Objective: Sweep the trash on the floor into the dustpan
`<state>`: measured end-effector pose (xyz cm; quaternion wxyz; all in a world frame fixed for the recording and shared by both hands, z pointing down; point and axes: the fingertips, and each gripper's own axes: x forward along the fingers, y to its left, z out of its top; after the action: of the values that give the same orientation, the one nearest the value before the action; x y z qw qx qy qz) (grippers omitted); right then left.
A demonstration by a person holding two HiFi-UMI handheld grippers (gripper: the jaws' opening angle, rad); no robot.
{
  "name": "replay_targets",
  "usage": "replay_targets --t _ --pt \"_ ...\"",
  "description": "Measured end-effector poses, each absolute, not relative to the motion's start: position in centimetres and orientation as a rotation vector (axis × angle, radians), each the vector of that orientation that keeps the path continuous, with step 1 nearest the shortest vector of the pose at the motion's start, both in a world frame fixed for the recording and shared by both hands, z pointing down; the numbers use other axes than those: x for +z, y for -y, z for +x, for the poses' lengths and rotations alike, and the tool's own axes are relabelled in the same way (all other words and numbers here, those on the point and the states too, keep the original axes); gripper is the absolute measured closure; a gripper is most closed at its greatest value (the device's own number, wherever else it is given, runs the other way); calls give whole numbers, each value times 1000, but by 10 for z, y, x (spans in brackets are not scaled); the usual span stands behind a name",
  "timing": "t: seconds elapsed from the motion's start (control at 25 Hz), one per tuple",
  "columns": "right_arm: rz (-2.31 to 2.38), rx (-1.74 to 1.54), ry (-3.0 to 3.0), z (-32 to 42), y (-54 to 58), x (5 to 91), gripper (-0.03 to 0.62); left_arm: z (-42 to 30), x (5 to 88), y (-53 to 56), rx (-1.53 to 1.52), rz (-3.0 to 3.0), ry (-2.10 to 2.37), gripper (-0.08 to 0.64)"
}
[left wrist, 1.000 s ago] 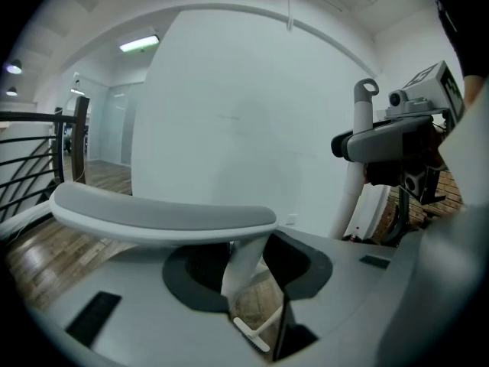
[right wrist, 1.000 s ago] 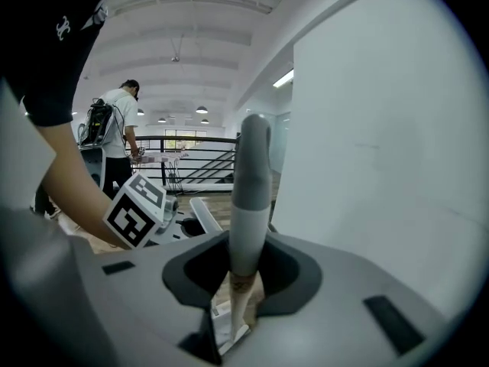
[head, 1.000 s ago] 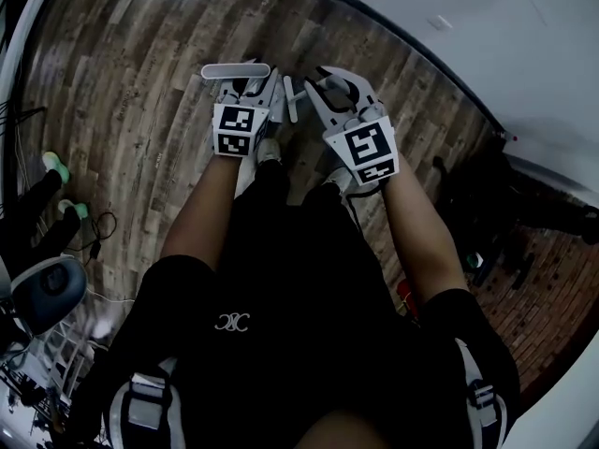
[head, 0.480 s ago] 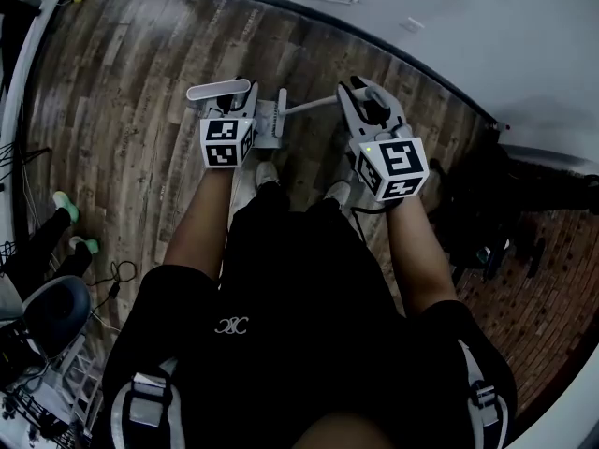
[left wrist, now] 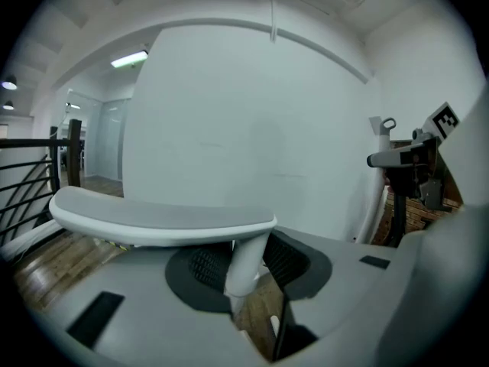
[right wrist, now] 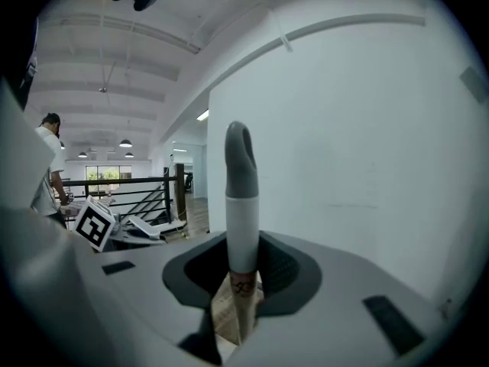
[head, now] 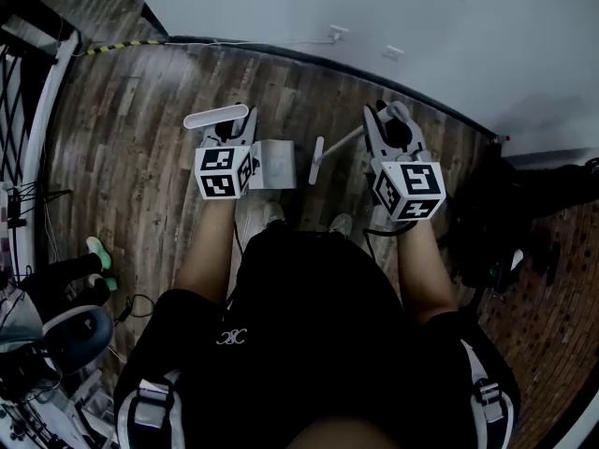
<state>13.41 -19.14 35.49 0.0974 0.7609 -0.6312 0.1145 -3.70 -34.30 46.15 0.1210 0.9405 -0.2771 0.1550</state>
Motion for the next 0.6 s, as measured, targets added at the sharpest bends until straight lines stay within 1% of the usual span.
replay_targets --t 0.16,0.4,0.6 --pt "2325 288 1843 162 161 336 495 -14 415 319 409 2801 820 439" --pt "2417 221 1797 211 124 307 495 41 349 283 327 2938 740 443" --pt "2487 184 1754 242 101 292 495 77 315 265 254 3002 669 448"
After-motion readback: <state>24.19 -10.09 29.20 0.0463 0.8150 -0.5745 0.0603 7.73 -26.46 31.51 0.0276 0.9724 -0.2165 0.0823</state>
